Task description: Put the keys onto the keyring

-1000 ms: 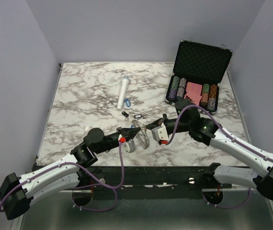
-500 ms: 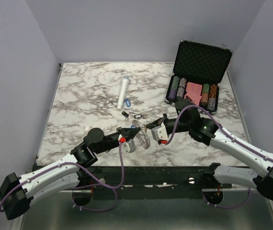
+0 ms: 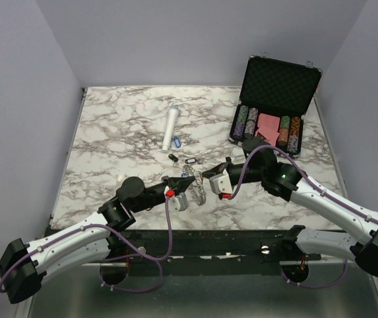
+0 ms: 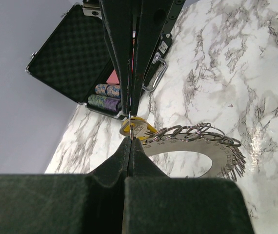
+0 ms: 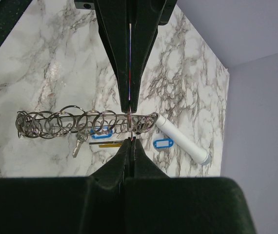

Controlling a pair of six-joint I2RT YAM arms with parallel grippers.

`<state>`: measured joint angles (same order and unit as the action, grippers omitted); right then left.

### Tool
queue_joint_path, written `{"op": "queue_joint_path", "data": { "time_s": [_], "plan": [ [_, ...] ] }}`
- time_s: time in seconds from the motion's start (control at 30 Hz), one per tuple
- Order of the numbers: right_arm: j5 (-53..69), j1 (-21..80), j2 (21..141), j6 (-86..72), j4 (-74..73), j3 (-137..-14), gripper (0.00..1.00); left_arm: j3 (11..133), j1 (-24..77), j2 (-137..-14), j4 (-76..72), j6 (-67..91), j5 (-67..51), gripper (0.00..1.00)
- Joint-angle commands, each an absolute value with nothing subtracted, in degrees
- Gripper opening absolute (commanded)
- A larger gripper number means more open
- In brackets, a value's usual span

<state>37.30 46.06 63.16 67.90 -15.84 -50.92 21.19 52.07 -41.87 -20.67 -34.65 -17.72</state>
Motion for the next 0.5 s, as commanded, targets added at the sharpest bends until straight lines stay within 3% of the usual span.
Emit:
{"op": "queue_joint_path", "data": {
  "time_s": [0.0, 0.47],
  "plan": [
    [37.4, 46.6, 63.6, 67.1, -14.5, -51.8, 0.0, 22.9, 51.9, -41.7, -22.5, -35.2, -19.8, 0.0],
    [38.8, 46.9, 63.9, 66.4, -14.4, -52.0, 0.0, 22.9, 51.9, -41.9, -22.7, -35.1, -19.6, 0.0]
  ]
}}
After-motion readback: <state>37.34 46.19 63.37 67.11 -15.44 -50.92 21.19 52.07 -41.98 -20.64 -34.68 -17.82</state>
